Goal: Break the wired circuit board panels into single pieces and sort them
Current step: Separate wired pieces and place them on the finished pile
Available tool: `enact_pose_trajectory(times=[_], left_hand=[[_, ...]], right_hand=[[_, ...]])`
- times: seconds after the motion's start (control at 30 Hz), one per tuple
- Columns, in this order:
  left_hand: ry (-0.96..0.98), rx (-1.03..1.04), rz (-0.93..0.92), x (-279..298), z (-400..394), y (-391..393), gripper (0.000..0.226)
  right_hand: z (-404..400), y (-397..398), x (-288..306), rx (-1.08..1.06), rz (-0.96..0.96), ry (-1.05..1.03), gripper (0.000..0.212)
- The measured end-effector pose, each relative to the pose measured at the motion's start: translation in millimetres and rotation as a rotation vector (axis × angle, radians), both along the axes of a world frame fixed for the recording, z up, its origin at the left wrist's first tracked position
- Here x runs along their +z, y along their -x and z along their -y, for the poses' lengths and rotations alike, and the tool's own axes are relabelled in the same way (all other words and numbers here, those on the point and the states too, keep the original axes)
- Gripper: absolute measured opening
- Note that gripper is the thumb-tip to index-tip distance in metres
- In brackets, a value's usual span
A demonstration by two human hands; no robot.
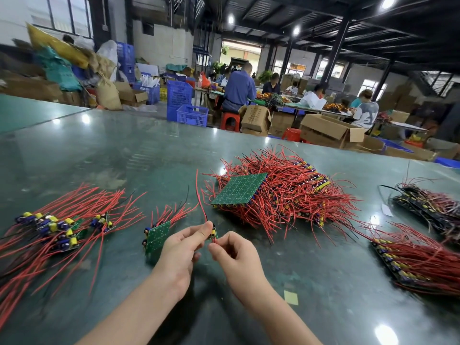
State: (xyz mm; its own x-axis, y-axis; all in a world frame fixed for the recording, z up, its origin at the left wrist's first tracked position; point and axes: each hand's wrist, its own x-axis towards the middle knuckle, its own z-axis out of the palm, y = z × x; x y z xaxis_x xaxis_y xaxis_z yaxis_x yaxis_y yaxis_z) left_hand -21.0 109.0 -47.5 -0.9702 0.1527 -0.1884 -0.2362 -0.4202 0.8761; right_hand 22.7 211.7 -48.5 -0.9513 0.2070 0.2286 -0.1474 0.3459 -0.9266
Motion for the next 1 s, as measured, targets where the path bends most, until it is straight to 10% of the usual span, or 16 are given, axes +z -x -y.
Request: enact_pose_trajectory(times=[1.0], left_hand=[[-0.261, 0.164, 0.027, 10, 14, 19, 0.01]], right_hand=[[4, 0, 6, 0.099, -0.008, -0.084, 0.027]])
